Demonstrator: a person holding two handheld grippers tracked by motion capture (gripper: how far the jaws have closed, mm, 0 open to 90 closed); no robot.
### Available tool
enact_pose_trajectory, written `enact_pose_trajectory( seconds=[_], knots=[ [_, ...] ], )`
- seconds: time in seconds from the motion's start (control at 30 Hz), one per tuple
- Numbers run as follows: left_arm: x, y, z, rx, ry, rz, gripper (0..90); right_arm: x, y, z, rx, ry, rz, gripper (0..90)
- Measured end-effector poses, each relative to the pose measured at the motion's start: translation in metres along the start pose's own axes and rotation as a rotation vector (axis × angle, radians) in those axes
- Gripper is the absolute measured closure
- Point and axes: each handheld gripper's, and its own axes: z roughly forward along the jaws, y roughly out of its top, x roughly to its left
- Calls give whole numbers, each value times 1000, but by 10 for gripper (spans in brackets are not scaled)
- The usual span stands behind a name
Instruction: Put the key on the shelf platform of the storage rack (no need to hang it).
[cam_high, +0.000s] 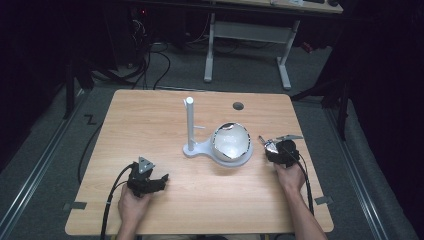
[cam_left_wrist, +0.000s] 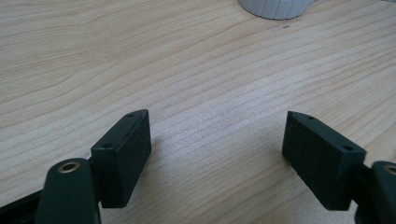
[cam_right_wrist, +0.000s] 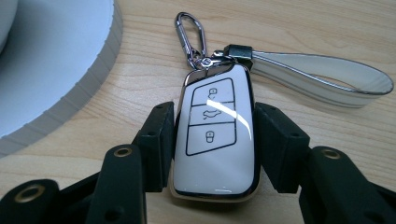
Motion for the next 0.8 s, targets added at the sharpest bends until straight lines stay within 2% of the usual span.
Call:
enact_pose_trajectory(
  seconds=[0.27,0.4,0.8],
  knots=[
    [0,0,0,0,0,0,242,-1,-1,-4,-8,3,-7,509],
    [0,0,0,0,-1,0,242,-1,0,-16,-47,15,-14,509],
    [0,0,0,0,-1,0,241,-6,0,-37,-104,39,-4,508]
  ],
)
